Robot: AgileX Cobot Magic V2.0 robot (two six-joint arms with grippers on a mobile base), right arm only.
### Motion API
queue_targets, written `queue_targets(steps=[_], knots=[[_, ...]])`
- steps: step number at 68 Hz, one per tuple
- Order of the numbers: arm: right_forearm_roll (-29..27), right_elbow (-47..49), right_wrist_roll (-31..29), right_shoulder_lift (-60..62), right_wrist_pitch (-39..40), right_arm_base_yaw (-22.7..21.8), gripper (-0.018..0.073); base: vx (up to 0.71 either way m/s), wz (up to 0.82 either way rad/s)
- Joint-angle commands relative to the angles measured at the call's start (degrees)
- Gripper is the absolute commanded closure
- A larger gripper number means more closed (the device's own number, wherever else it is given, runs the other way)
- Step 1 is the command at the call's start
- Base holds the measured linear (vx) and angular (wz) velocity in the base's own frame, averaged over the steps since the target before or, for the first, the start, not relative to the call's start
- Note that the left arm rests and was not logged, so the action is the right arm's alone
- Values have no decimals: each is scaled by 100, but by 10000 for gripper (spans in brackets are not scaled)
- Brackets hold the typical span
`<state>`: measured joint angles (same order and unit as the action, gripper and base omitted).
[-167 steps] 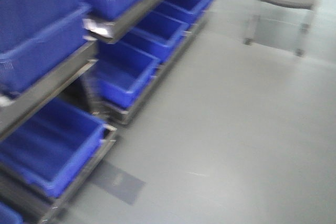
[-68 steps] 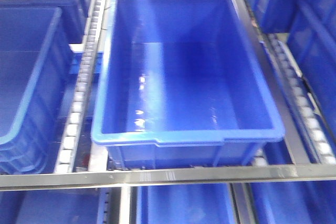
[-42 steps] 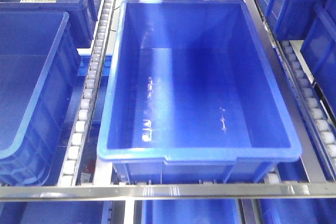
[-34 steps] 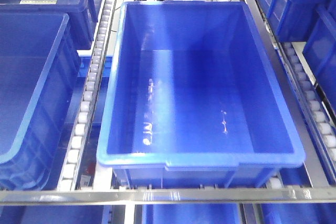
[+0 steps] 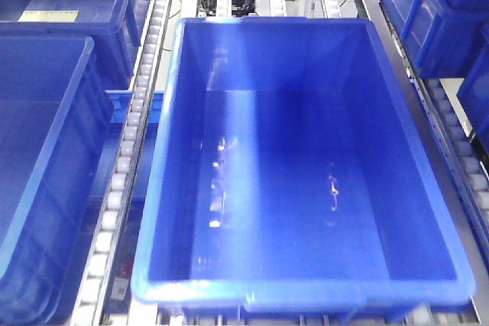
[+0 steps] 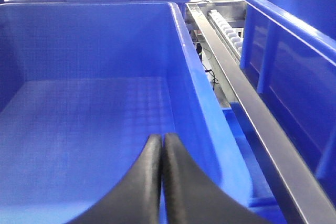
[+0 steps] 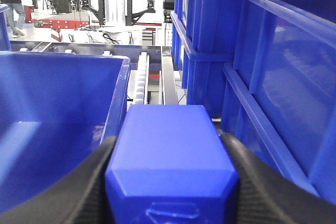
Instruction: Pour parts from conveyor to right shelf
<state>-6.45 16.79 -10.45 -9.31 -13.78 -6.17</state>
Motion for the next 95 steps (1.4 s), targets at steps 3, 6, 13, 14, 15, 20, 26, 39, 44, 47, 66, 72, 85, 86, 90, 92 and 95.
queue_targets(steps=[3,6,13,14,15,20,26,39,44,47,66,72,85,86,90,92,95], knots=[[7,151,-30,-55,472,-8,565,13,0],[7,151,-30,-55,472,-8,565,13,-1],[7,151,-30,-55,472,-8,565,13,0],[7,151,-30,-55,472,-8,565,12,0],[7,151,-30,-55,472,-8,565,12,0],[7,151,-30,-55,472,-8,565,12,0],[7,151,-30,-55,472,-8,565,11,0],[7,151,-30,-55,472,-8,565,8,1],[7,151,-30,-55,472,-8,565,4,1],[7,151,-30,-55,472,-8,565,2,1],[7,151,-30,-55,472,-8,565,0,0],[7,151,-30,-55,472,-8,565,0,0],[7,151,-30,-55,472,-8,565,0,0],[7,151,-30,-55,472,-8,565,0,0],[7,151,-30,-55,472,-8,565,0,0],[7,151,-30,-55,472,-8,565,0,0],[-2,151,-30,-55,472,-8,565,0,0]])
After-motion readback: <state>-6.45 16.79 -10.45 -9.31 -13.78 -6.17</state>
